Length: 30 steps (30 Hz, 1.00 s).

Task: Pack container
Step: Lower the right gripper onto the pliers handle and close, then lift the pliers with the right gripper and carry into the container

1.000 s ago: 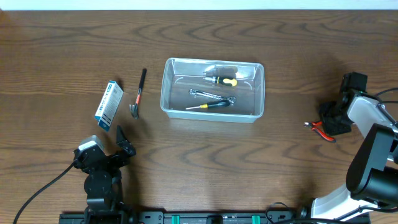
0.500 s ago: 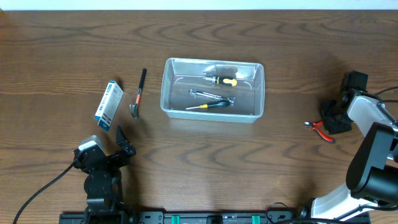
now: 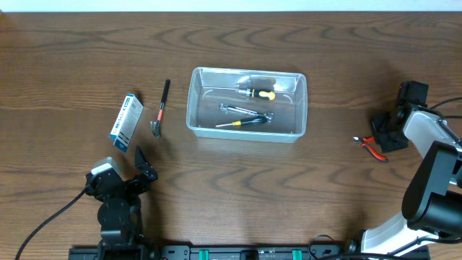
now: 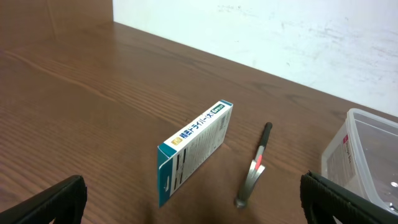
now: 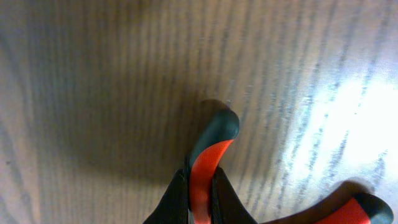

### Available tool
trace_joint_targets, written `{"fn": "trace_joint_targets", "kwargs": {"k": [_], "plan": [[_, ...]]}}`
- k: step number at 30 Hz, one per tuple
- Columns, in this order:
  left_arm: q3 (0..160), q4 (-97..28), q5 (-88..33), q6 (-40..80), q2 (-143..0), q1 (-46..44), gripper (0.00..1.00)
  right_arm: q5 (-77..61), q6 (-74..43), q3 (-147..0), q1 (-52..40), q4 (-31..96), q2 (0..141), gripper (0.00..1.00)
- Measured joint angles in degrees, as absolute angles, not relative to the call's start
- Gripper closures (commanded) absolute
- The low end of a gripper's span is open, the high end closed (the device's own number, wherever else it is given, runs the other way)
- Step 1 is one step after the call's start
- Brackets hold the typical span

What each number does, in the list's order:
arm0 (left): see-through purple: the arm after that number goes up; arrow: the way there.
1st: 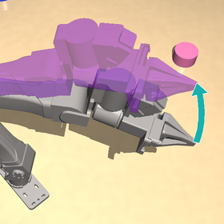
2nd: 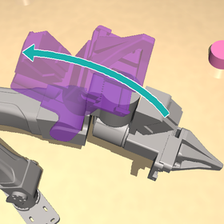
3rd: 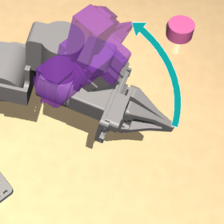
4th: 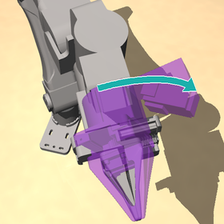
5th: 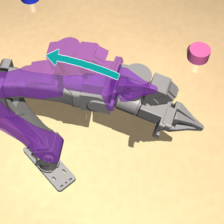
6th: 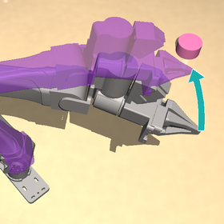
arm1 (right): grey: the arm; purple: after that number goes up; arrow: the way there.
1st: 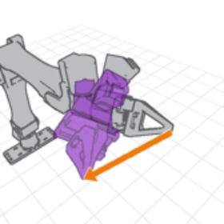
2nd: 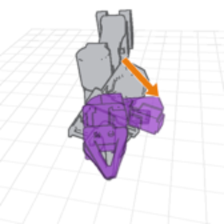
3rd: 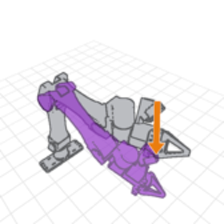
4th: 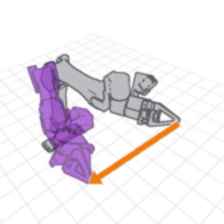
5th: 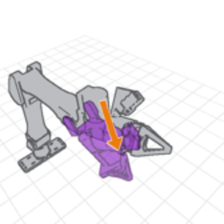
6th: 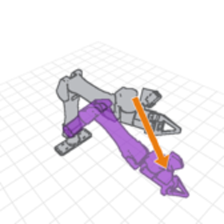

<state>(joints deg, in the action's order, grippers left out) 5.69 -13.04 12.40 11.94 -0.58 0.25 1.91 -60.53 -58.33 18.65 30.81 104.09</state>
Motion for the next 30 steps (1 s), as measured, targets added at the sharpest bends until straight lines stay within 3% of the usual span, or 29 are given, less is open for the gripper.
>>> {"fn": "trace_joint_targets", "kwargs": {"k": [12, 30], "plan": [[5.69, -13.04, 12.4, 11.94, -0.58, 0.25, 0.02, -1.63, -55.37, -61.67, 17.56, 31.09, 105.86, 0.99], [5.69, -13.04, 12.4, 11.94, -0.58, 0.25, 0.02, -2.39, -42.09, -83.05, 7.07, 38.35, 106.13, 0.99]]}}
